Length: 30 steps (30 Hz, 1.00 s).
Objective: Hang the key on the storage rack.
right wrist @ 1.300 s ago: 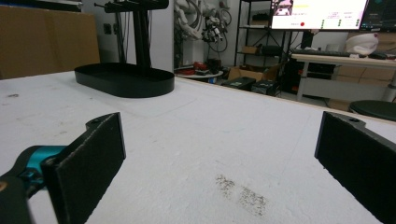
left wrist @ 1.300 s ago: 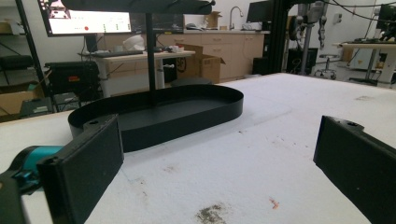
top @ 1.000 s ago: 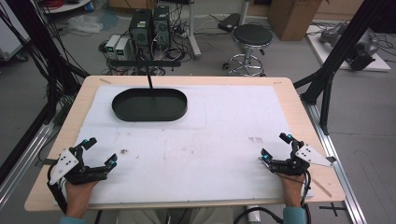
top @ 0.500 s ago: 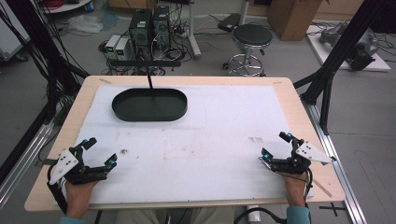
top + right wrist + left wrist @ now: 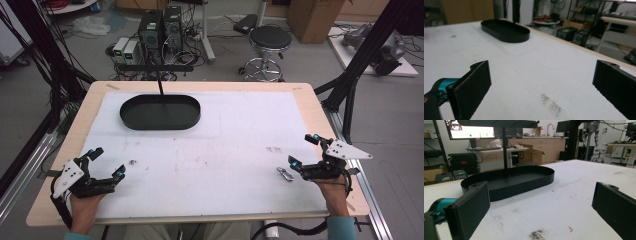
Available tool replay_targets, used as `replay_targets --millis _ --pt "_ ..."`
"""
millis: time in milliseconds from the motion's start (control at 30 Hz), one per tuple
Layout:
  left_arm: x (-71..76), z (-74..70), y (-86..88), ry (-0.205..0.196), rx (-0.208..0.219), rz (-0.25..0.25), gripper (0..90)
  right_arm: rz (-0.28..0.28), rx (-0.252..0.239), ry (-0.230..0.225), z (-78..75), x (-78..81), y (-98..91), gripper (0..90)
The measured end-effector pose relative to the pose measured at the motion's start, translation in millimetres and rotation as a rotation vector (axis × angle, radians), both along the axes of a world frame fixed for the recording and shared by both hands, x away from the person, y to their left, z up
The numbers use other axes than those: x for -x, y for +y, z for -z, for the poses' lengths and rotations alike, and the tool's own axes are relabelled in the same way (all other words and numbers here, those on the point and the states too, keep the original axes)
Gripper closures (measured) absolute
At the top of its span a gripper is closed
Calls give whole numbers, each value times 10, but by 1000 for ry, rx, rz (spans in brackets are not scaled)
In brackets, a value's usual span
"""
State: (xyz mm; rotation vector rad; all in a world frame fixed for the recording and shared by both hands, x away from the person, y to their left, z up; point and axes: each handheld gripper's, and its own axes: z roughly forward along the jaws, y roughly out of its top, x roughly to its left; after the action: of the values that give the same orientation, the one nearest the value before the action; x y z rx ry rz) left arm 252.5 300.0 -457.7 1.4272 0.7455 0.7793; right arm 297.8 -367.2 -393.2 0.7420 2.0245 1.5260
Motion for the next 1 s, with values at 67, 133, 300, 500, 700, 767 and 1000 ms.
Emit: replay_targets --millis 67,133,300,500,700,767,1000 --pt "0 0 -1 0 1 0 20 -28 50 21 -35 -20 36 11" --pt "0 0 -1 0 0 0 20 -55 103 45 -62 -47 68 11" --pt "0 0 -1 0 1 1 20 -108 188 114 -82 -112 139 11" --pt "-1 0 -2 0 2 0 20 -147 287 182 -56 -161 187 11" --pt "-2 -1 -2 1 2 1 20 -183 348 228 -9 -205 207 14" --pt "-1 0 -3 0 2 1 20 -196 361 245 -3 -214 201 47" --pt "-1 0 -4 -1 0 1 20 -213 411 293 41 -245 205 48"
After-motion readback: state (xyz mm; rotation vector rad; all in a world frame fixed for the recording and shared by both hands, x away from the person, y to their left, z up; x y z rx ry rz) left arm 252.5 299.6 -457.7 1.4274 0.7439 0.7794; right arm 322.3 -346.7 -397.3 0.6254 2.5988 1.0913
